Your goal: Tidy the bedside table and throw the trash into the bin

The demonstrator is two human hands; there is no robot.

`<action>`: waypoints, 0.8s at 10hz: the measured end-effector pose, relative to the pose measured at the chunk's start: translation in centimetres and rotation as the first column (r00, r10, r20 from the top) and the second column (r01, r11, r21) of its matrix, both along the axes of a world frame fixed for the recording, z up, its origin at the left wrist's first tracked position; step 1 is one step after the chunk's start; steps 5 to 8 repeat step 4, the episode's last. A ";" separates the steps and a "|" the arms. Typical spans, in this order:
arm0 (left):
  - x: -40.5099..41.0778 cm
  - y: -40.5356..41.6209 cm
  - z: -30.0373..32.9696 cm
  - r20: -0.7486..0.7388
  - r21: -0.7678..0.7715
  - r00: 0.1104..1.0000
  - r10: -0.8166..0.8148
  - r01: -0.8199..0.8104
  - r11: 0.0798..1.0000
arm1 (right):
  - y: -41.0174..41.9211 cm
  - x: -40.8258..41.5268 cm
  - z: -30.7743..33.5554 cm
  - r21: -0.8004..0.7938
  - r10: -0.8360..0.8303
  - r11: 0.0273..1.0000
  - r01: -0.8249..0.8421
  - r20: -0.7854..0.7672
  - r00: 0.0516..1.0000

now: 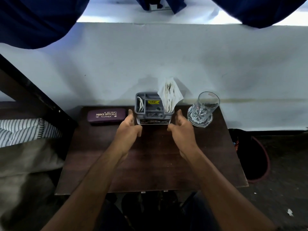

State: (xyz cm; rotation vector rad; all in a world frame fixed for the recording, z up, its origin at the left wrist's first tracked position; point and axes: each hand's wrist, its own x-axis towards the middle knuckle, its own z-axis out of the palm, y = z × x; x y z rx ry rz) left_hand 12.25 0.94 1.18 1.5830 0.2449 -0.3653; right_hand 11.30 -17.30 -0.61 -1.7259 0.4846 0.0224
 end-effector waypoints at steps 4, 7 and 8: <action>-0.2 -0.3 3.1 0.161 0.297 0.984 -0.071 0.020 0.955 | -1.2 -1.7 4.7 -0.357 0.160 0.924 -0.134 0.044 0.986; -0.2 -0.3 3.1 0.161 0.297 0.984 -0.071 0.020 0.955 | -1.2 -1.7 4.7 -0.357 0.160 0.924 -0.134 0.044 0.986; -0.2 -0.3 3.1 0.161 0.297 0.984 -0.071 0.020 0.955 | -1.2 -1.7 4.7 -0.357 0.160 0.924 -0.134 0.044 0.986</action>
